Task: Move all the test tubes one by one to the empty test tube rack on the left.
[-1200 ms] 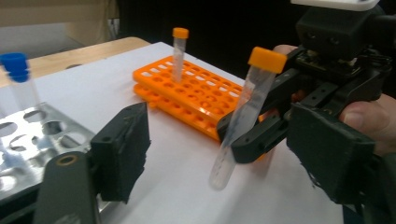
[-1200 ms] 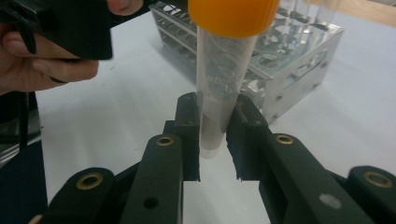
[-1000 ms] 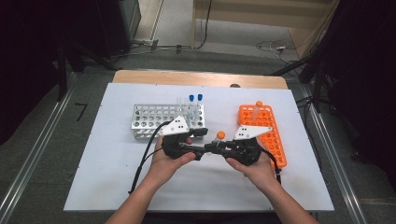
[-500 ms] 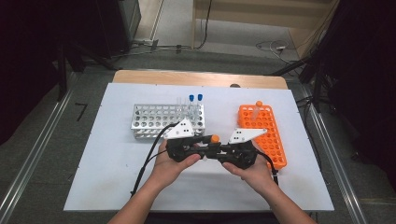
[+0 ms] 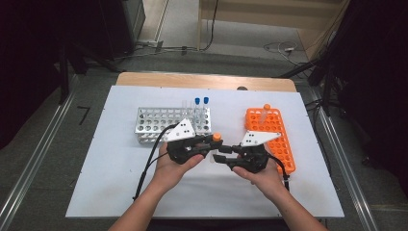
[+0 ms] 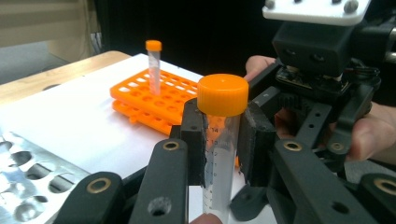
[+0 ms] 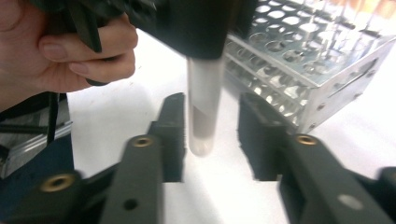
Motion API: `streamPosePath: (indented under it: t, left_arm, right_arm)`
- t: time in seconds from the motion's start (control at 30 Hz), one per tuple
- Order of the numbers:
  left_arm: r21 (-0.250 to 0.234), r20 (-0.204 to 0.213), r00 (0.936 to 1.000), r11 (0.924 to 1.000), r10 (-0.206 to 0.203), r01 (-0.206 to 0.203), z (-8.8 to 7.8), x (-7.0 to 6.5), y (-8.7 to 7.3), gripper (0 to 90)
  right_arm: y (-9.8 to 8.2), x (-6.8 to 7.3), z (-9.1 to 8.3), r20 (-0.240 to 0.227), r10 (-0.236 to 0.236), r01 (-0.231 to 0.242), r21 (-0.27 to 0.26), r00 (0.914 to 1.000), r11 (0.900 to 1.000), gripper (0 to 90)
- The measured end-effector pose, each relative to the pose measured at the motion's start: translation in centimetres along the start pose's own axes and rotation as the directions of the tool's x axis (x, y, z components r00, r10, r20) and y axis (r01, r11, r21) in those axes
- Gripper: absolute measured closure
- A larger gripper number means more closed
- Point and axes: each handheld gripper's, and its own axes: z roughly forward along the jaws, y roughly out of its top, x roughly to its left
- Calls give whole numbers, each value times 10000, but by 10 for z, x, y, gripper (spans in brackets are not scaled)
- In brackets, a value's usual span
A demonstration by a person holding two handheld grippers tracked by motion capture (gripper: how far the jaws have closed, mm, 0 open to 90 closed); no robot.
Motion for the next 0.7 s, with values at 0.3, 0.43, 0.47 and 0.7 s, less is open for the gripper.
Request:
streamPosePath:
  t: [0.3,0.43,0.47,0.7]
  left_arm:
    - [-305,-616,9971,9986,-445,427,-11,21,1,750]
    - [-413,-952,9938,9977,-578,540,-16,32,2,750]
    - [-446,-1025,9929,9974,-610,567,-18,34,2,750]
    - [-679,-1685,9825,9953,-793,687,-34,54,8,750]
  right_arm:
    - [-7,-17,-20,683,208,-178,-447,9974,9988,138]
    - [-11,-25,-29,727,403,-361,-581,9965,9977,0]
    - [-12,-27,-32,732,430,-380,-686,9964,9969,0]
    - [-25,-36,-50,923,436,-351,-920,9948,9951,0]
